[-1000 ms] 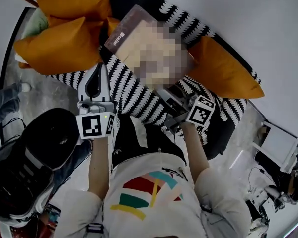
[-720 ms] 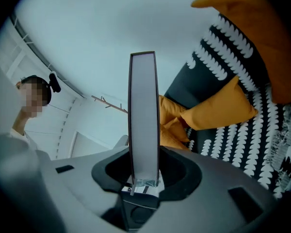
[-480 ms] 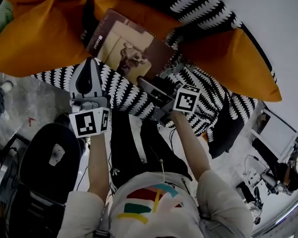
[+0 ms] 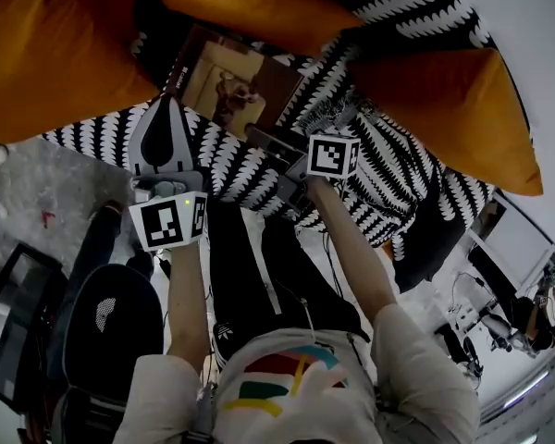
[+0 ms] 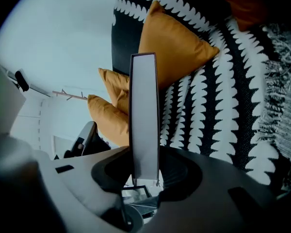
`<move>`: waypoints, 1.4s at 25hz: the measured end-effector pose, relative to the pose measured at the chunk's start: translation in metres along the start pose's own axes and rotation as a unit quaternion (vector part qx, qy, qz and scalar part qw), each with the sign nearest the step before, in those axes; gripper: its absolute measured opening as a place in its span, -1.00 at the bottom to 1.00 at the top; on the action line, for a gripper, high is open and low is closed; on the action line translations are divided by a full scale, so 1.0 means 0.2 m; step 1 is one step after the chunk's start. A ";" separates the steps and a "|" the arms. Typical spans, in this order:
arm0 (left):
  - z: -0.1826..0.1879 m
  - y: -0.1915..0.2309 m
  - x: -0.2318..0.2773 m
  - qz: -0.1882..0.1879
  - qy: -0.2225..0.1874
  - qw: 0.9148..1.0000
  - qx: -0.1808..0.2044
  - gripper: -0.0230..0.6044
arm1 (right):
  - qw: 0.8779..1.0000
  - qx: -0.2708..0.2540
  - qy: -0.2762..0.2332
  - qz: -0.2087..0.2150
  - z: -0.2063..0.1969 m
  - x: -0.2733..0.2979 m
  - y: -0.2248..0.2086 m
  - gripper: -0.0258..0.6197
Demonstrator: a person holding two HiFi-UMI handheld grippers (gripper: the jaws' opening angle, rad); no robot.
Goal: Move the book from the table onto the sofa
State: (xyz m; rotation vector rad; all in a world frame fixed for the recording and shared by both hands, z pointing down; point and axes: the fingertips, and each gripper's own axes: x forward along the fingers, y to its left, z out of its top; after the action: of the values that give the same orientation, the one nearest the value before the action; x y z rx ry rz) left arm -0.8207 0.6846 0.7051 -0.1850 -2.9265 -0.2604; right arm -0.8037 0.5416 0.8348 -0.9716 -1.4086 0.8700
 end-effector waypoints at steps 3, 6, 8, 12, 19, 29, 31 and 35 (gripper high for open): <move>-0.04 -0.04 -0.04 0.001 -0.001 1.000 -0.004 -0.90 | 1.000 0.014 -0.007 -0.019 -0.02 -0.04 -0.08 -0.43; 0.00 -0.01 -0.05 0.005 0.002 1.000 -0.004 -0.90 | 0.997 0.010 -0.012 -0.074 0.00 -0.01 -0.15 -0.42; 0.06 0.00 -0.03 0.004 0.002 1.000 -0.001 -0.90 | 0.994 -0.002 -0.018 -0.107 0.04 0.01 -0.17 -0.38; 0.13 0.01 -0.04 0.003 -0.006 1.000 0.003 -0.90 | 0.963 -0.073 -0.041 -0.255 0.09 -0.07 -0.28 -0.17; 0.30 0.03 -0.06 -0.001 -0.020 1.000 0.010 -0.90 | 0.939 -0.104 -0.058 -0.324 0.17 -0.19 -0.25 -0.15; 1.11 -0.10 -0.17 -0.027 -0.080 0.995 0.045 -0.90 | 0.922 -0.119 -0.197 -0.311 0.50 -0.55 0.56 -0.69; 1.30 -0.15 -0.22 -0.033 -0.094 0.994 0.047 -0.90 | 0.903 -0.160 -0.231 -0.326 0.58 -0.69 0.80 -0.88; 1.67 -0.22 -0.33 -0.035 -0.118 0.992 0.037 -0.90 | 0.870 -0.251 -0.291 -0.310 0.67 -0.93 1.34 -0.88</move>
State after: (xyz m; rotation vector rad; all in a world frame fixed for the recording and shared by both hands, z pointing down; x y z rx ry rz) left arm -0.8245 0.6963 0.3626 -0.1082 -3.1758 -0.1492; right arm -0.9178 0.4764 0.5086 -0.5484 -2.3781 0.2993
